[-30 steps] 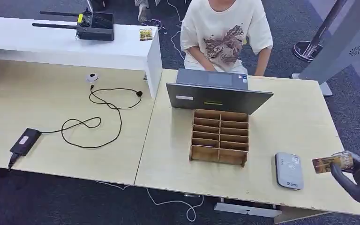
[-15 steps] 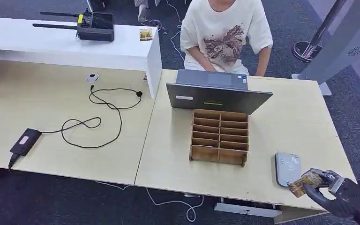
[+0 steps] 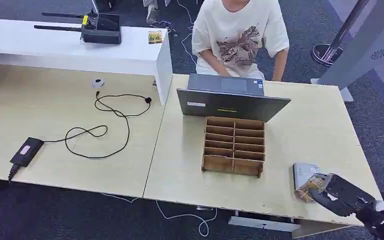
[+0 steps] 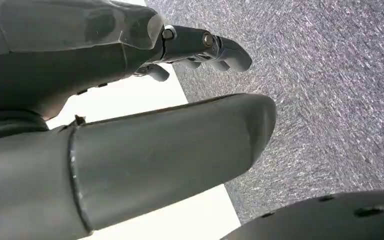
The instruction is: Pass the card to the sensor for recognition and then transmit it.
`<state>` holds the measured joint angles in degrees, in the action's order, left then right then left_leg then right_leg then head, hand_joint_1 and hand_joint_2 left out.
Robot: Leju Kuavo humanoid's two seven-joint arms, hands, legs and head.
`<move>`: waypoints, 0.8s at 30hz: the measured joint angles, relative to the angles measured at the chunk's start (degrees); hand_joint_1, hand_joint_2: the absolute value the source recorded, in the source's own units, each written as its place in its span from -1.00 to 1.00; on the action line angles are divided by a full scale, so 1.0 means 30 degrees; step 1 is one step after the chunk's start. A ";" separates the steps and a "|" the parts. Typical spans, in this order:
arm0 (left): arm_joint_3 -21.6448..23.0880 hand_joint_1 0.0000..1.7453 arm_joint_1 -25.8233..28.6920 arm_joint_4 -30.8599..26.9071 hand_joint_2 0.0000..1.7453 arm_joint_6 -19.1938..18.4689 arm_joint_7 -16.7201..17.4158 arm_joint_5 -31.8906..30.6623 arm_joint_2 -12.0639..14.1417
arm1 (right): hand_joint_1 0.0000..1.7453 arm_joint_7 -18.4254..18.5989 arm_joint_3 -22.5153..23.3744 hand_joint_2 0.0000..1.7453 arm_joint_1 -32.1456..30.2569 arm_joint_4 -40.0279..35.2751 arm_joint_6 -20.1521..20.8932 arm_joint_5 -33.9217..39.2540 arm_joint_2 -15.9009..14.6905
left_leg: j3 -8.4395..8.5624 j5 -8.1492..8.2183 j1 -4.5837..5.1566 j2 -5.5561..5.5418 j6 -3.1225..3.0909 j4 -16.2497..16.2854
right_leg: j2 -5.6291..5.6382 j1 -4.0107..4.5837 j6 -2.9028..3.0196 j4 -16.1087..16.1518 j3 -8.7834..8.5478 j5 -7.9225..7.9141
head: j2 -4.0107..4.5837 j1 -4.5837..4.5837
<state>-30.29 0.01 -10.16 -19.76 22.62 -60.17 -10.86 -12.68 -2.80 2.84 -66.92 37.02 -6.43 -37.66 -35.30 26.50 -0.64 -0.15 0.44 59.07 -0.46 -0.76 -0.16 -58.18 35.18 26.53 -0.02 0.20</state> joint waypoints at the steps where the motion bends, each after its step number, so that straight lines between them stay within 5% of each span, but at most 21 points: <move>1: 0.0000 -1.00 0.0000 0.0000 -1.00 0.0007 0.0000 0.0000 0.0007 | 1.00 0.0022 -0.0299 1.00 0.0413 0.0408 -0.0160 -0.0109 -0.0036 | -0.0001 0.0000 0.0001 0.0009 0.0000 0.0000 | 0.0000 -0.0001 0.0000 -0.0001 0.0001 0.0000 | 0.0000 0.0015; 9: 0.0000 -1.00 -0.0008 0.0007 -1.00 0.0073 0.0058 0.0102 -0.0015 | 1.00 -0.0488 -0.2841 1.00 0.4121 0.4918 -0.1420 -0.0845 0.0095 | 0.0013 -0.0007 0.0001 -0.0013 0.0001 0.0001 | -0.0017 -0.0002 0.0000 -0.0005 -0.0014 -0.0006 | 0.0000 0.0007; 24: -0.0001 -1.00 -0.0006 0.0007 -1.00 0.0386 0.0117 0.0256 -0.0189 | 1.00 -0.1668 -0.3547 1.00 0.5630 0.7633 -0.3838 -0.0721 0.0882 | 0.0001 -0.0002 0.0000 -0.0023 -0.0001 0.0001 | -0.0025 -0.0001 -0.0005 -0.0006 -0.0014 0.0005 | 0.0007 0.0007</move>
<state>-30.30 -0.01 -10.14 -18.60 22.97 -59.41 -11.43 -17.68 -13.44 19.73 -44.02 25.51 -8.59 -35.02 -35.29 26.50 -0.64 -0.22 0.44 59.07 -0.53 -0.76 -0.18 -58.20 35.14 26.55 0.00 0.22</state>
